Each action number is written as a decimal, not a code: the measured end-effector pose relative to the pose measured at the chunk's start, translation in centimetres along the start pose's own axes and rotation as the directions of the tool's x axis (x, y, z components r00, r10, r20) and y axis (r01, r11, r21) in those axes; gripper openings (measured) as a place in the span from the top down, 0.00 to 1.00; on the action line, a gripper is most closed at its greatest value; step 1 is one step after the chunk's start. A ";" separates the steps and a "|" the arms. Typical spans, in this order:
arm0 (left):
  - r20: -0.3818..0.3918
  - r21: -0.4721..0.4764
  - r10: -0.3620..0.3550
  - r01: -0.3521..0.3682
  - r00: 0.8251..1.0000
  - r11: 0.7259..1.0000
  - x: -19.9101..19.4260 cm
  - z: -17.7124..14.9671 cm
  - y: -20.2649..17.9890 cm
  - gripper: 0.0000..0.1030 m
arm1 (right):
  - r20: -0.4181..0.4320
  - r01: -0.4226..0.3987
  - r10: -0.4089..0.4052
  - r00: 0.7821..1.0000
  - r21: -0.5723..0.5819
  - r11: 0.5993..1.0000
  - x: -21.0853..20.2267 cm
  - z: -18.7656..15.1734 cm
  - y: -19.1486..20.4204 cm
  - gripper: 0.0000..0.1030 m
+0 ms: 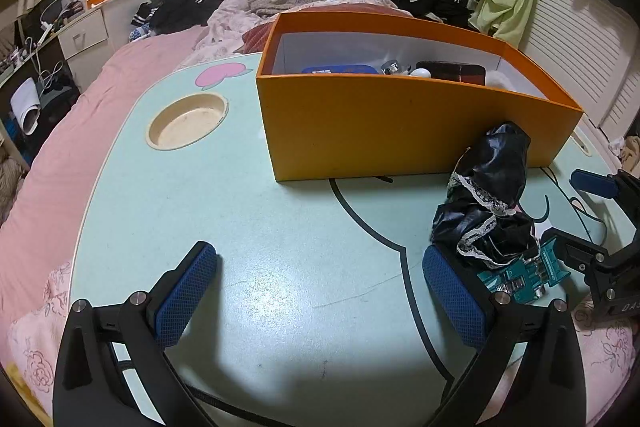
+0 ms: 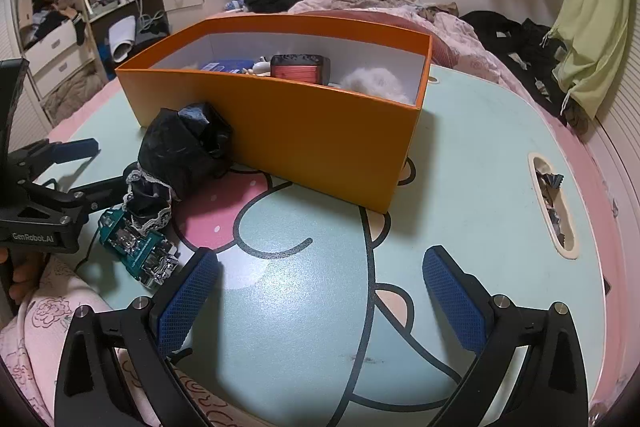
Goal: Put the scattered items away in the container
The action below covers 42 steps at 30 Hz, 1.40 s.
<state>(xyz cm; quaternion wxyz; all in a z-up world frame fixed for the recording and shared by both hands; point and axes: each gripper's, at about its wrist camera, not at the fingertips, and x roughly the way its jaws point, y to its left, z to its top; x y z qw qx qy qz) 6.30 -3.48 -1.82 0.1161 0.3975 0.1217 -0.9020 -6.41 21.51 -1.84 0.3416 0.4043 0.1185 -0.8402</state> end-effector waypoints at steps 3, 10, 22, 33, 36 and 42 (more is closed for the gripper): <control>0.000 0.000 0.001 -0.001 1.000 1.000 0.0 0.0 0.0 0.00 | 0.000 0.001 -0.001 1.000 0.001 1.000 0.0 -0.1 0.0 0.00; -0.001 -0.001 0.003 -0.003 1.000 1.000 0.0 0.1 0.1 0.00 | 0.001 0.001 -0.001 1.000 0.002 1.000 0.2 -0.2 0.0 0.00; 0.002 -0.094 0.081 -0.080 0.997 0.992 -0.7 -0.6 1.7 0.00 | 0.115 -0.250 0.272 0.955 -0.176 0.952 -3.8 1.9 3.2 0.13; 0.000 -0.135 0.117 -0.116 0.993 0.984 -0.8 -0.9 2.8 0.00 | -0.102 -0.348 0.333 0.937 -0.275 0.896 0.9 3.5 7.3 0.69; 0.000 -0.135 0.116 -0.115 0.993 0.984 -0.8 -0.8 2.8 0.00 | -0.066 -0.365 0.361 0.930 -0.240 0.899 0.1 2.4 5.6 0.70; 0.001 -0.120 0.107 -0.106 0.994 0.987 -0.7 -0.6 2.4 0.00 | -0.001 -0.422 0.426 0.905 -0.137 0.896 0.4 1.8 2.1 0.66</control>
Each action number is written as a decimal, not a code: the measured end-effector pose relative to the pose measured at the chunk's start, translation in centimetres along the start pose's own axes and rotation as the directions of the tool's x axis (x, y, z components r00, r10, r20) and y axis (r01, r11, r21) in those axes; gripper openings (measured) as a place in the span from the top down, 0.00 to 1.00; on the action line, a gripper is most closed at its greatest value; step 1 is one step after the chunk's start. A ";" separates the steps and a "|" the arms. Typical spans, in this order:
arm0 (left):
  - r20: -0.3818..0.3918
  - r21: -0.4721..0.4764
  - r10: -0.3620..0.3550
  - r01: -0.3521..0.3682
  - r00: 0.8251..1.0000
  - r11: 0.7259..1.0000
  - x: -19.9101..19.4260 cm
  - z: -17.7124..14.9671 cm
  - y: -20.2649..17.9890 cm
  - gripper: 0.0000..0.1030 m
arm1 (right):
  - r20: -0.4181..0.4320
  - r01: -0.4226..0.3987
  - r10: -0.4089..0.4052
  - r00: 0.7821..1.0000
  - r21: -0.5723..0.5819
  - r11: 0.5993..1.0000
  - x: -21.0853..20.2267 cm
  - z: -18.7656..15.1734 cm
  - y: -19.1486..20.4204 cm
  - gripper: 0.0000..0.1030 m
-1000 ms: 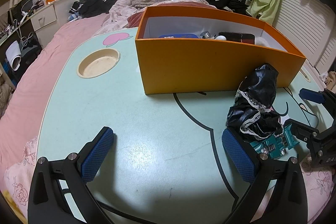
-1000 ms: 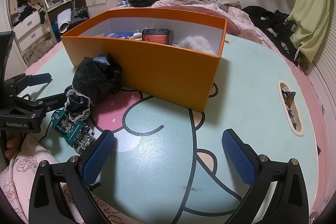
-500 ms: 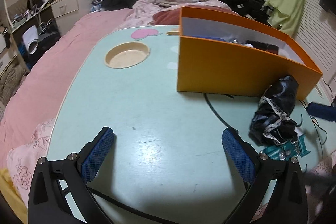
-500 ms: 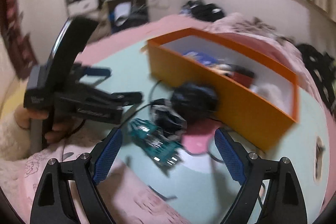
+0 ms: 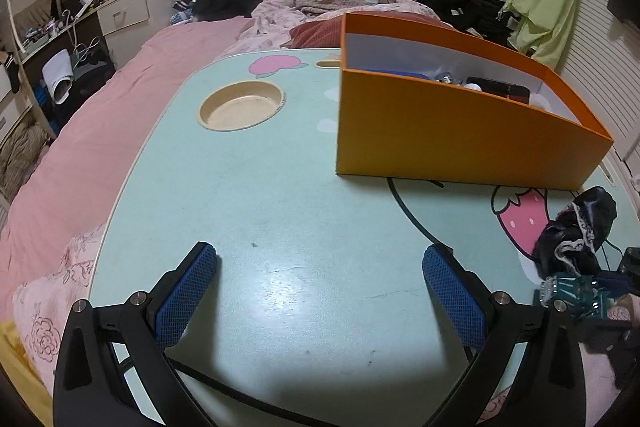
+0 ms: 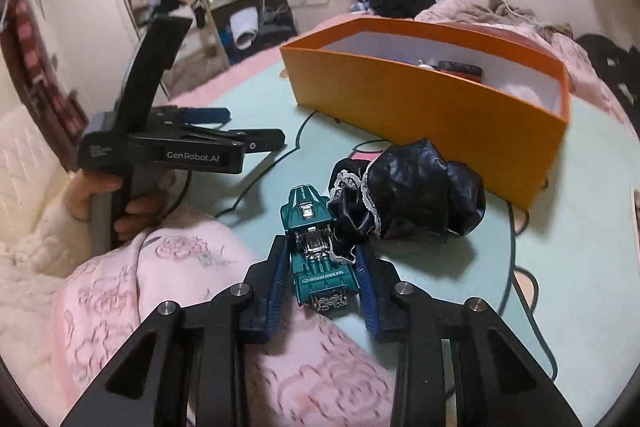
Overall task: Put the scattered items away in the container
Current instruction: 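Grasp the green toy car with right while left grasps the black lace cloth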
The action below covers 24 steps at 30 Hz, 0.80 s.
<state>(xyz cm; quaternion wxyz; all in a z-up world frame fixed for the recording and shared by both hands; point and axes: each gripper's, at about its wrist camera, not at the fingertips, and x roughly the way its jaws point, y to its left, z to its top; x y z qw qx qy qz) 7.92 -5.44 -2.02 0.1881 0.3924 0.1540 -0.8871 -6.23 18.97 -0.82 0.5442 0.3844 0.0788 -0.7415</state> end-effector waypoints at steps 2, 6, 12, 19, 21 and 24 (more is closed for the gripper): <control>0.000 0.005 -0.004 0.004 1.000 1.000 0.0 0.0 -0.1 0.00 | 0.011 0.021 -0.021 1.000 0.001 1.000 0.0 0.3 0.1 0.57; 0.001 0.003 -0.007 0.007 1.000 1.000 0.0 0.2 0.0 0.00 | 0.050 0.053 -0.051 0.997 -0.047 0.997 -0.4 0.6 1.1 0.48; 0.001 0.001 -0.008 0.008 1.000 1.000 0.0 0.1 0.0 0.00 | 0.014 0.062 -0.061 0.998 -0.074 0.995 -0.7 -0.9 2.4 0.49; 0.002 -0.001 -0.009 0.009 1.000 1.000 -0.1 0.2 -0.1 0.00 | 0.000 0.047 -0.047 0.999 -0.042 0.998 -2.0 -3.2 2.7 0.56; 0.001 0.001 -0.007 0.007 1.000 1.000 -0.1 0.2 -0.1 0.00 | -0.017 0.038 -0.039 0.999 -0.044 0.998 -1.9 -3.4 3.1 0.58; 0.000 0.001 -0.006 0.006 1.000 1.000 -0.1 0.2 -0.3 0.00 | -0.061 0.024 -0.029 0.998 -0.071 0.997 -0.6 -2.4 3.6 0.60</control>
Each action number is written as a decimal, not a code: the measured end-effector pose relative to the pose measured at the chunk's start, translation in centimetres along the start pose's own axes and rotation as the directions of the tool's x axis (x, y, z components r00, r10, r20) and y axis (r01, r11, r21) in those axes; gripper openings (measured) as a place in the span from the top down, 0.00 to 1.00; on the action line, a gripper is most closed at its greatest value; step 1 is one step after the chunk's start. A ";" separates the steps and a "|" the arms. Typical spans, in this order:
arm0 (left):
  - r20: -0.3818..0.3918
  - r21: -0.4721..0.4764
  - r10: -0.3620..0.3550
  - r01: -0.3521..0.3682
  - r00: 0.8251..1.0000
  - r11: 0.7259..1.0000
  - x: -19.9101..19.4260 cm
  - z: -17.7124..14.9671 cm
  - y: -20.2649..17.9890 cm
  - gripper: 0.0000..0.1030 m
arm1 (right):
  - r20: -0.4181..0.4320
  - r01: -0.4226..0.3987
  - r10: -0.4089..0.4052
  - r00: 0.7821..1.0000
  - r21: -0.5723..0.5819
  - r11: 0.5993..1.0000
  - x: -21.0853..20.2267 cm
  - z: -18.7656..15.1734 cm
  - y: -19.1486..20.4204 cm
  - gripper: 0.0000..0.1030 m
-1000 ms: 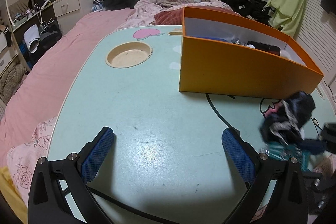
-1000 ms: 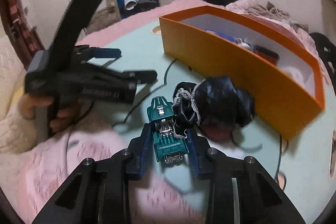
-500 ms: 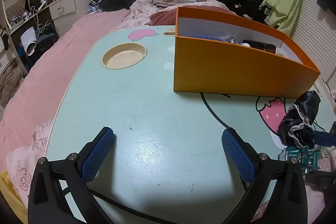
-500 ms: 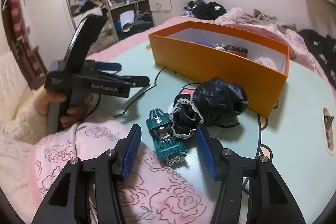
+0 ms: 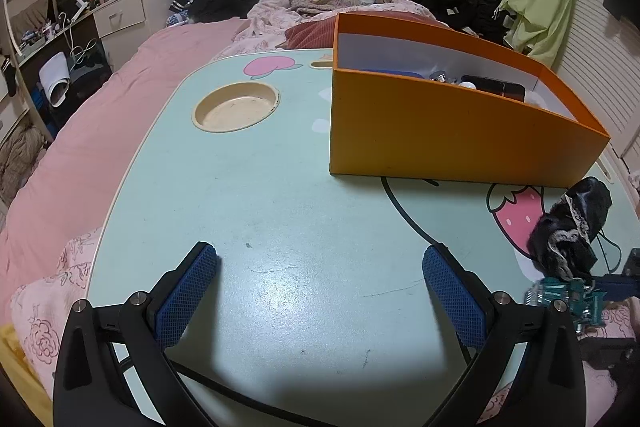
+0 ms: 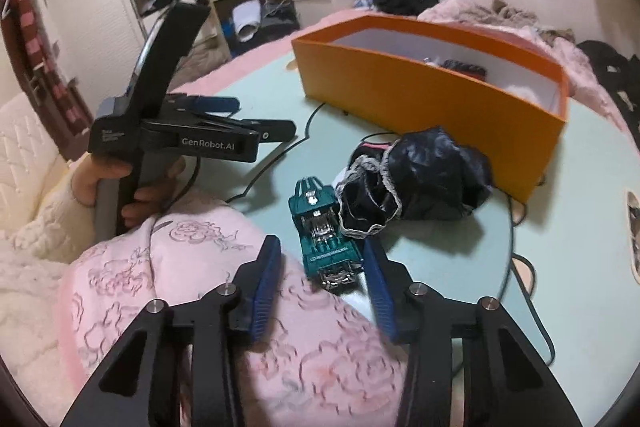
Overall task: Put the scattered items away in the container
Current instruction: 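Grasp the green toy car with right while left grasps the black lace cloth, then lower the black cloth and the green car into the orange box with both grippers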
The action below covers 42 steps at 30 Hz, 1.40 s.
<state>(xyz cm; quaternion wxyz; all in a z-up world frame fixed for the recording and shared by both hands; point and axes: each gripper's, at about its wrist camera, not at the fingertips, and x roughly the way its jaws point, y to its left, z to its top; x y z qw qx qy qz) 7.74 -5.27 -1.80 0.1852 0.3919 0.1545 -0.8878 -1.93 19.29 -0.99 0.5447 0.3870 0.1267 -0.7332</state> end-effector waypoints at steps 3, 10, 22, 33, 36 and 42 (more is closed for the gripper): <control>0.000 0.000 0.000 0.000 1.000 1.000 0.0 0.0 0.0 0.00 | -0.020 -0.003 0.002 1.000 -0.065 0.998 1.9 1.8 1.1 0.60; 0.005 -0.008 -0.009 0.009 1.000 1.000 -0.2 0.0 -0.1 0.00 | 0.033 -0.055 0.059 0.998 -0.111 0.992 1.3 1.4 2.1 0.75; 0.068 0.164 -0.255 0.241 0.965 0.957 -4.4 1.4 -5.3 0.00 | 0.133 0.144 -0.177 0.975 0.230 0.962 -5.7 -3.5 -6.5 0.75; -0.172 0.298 -0.315 0.354 0.933 0.886 0.4 4.0 -13.9 0.43 | 0.144 0.227 -0.267 0.953 0.245 0.943 -5.1 -3.8 -6.4 0.75; -0.163 0.250 -0.381 0.411 0.910 0.876 0.3 3.7 -12.9 0.52 | 0.151 0.221 -0.264 0.953 0.251 0.943 -4.7 -3.8 -6.5 0.75; -0.083 0.201 -0.406 0.414 0.910 0.888 -1.5 2.9 -10.3 0.55 | 0.228 0.172 -0.229 0.946 0.242 0.955 -5.8 -2.8 -5.2 0.76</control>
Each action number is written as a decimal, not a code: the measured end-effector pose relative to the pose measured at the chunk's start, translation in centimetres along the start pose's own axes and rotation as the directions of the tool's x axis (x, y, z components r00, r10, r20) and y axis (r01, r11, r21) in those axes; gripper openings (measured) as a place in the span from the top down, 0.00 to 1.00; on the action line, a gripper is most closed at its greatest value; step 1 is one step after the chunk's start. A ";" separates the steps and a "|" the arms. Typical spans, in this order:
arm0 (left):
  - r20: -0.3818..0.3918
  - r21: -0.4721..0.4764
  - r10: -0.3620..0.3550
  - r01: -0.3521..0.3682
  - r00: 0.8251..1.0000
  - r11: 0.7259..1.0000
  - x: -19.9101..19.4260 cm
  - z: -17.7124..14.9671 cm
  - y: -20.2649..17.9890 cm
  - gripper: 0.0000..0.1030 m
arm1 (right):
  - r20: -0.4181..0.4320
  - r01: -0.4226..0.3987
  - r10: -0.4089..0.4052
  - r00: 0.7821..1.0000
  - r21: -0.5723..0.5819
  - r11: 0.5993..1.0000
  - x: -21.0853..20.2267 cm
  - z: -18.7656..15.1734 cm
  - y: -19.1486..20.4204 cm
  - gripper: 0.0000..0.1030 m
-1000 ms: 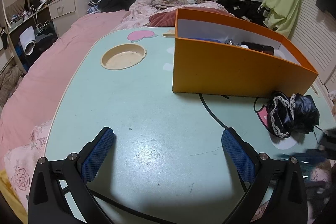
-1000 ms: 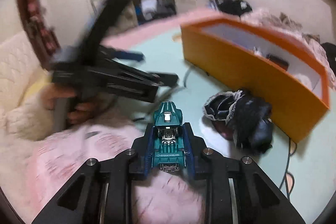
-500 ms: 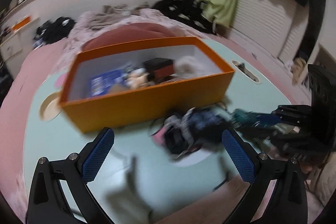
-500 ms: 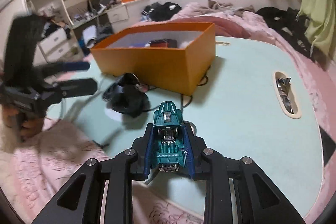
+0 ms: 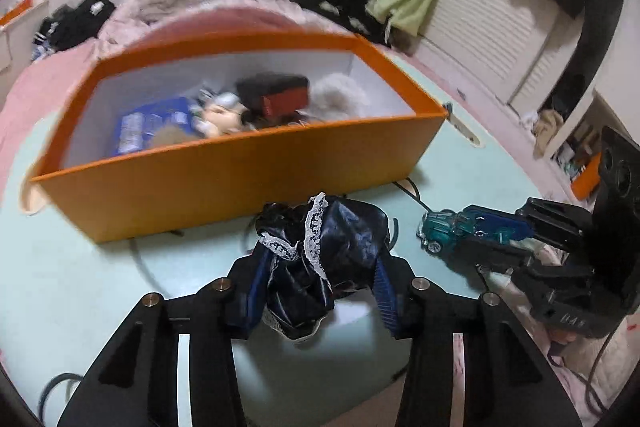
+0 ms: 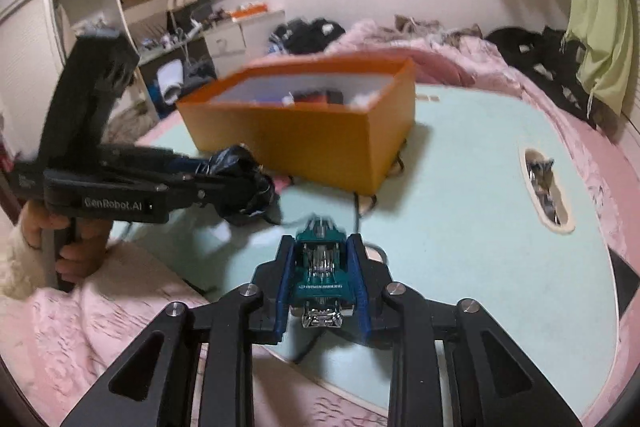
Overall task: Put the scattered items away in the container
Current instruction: 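Lower the black cloth and the green car into the orange box with both grippers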
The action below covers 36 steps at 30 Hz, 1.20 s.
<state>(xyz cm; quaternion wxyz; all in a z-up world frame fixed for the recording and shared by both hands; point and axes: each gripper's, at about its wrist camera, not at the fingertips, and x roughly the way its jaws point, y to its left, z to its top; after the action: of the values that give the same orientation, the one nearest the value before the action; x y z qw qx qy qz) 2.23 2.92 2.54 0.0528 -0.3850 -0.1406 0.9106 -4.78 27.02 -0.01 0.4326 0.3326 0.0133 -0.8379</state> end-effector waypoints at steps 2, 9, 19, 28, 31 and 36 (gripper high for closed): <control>0.052 -0.004 -0.002 0.003 0.999 1.000 -1.9 -0.3 0.2 0.55 | 0.022 -0.022 0.022 1.000 -0.009 1.000 -0.4 0.9 0.6 0.76; 0.167 -0.045 0.052 -0.045 0.985 0.998 -6.6 1.1 1.9 0.55 | 0.049 -0.011 0.015 0.999 -0.081 0.997 -0.8 3.7 3.0 0.76; 0.287 -0.017 0.111 -0.110 0.951 0.994 -9.6 7.2 2.3 0.55 | 0.190 0.051 -0.019 0.982 -0.164 0.985 -1.0 11.2 5.4 0.76; 0.091 -0.180 0.226 -0.207 0.970 0.962 -1.0 7.3 7.4 0.29 | 0.068 0.137 -0.130 0.989 -0.102 0.985 7.0 10.6 3.0 0.43; 0.151 -0.079 0.386 -0.378 0.910 0.922 0.2 5.5 6.0 0.20 | 0.053 0.148 -0.144 0.988 -0.096 0.984 8.2 9.2 2.5 0.35; 0.192 -0.115 0.381 -0.365 0.904 0.924 -0.3 4.8 5.8 0.16 | 0.044 0.149 -0.146 0.988 -0.061 0.987 7.5 9.0 1.5 0.28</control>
<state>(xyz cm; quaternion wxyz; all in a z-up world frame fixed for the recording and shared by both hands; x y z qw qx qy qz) -0.94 -3.73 4.19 -0.1523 -0.3077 -0.1041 0.9334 -11.64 17.94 3.19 0.3800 0.3000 0.0560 -0.8732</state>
